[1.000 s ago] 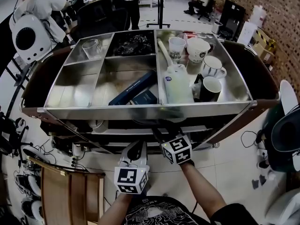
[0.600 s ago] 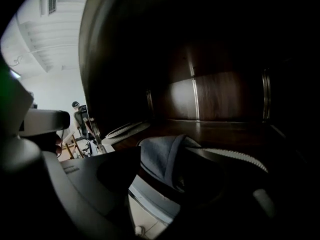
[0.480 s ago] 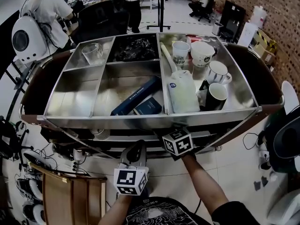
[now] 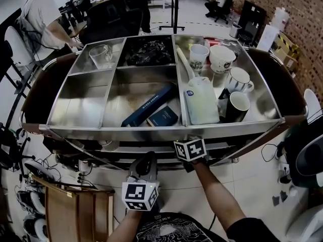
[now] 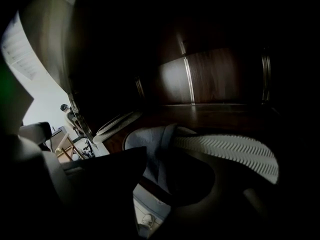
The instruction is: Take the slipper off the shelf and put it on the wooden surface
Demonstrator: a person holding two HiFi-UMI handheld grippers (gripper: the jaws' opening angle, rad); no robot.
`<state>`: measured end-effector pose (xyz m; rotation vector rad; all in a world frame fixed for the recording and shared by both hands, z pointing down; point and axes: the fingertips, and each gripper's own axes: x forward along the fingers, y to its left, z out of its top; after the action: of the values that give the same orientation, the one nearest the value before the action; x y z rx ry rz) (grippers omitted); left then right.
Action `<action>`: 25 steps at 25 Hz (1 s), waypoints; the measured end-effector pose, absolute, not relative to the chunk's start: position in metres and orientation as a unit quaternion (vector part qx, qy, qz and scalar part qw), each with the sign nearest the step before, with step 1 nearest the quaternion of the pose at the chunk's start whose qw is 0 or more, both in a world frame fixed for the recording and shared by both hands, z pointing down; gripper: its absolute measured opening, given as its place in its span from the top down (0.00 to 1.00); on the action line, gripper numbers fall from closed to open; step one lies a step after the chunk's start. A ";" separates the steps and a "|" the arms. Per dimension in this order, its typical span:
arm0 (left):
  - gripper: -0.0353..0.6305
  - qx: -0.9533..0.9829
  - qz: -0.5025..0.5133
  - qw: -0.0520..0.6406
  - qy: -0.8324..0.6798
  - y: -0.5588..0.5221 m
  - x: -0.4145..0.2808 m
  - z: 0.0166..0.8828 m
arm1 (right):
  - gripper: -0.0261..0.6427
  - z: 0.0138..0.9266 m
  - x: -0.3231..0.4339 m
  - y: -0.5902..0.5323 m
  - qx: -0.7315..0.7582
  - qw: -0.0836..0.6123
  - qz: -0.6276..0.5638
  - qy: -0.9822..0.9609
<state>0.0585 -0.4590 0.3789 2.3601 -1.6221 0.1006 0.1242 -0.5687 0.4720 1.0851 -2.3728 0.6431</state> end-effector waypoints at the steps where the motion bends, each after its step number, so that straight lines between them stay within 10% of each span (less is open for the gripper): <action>1: 0.94 0.815 0.035 0.139 -0.561 -0.459 0.058 0.380 | 0.77 0.475 0.126 -0.570 0.401 0.233 0.229 -0.856; 5: 0.94 0.812 0.035 0.141 -0.565 -0.458 0.054 0.381 | 0.94 0.479 0.130 -0.571 0.417 0.252 0.203 -0.850; 25: 0.94 0.811 0.031 0.136 -0.568 -0.441 0.062 0.372 | 0.96 0.437 0.136 -0.549 0.430 0.190 0.156 -0.869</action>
<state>0.0623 -0.4409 0.3722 2.3487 -1.6463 0.0889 0.1360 -0.5492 0.4373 1.2081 -2.4424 0.4375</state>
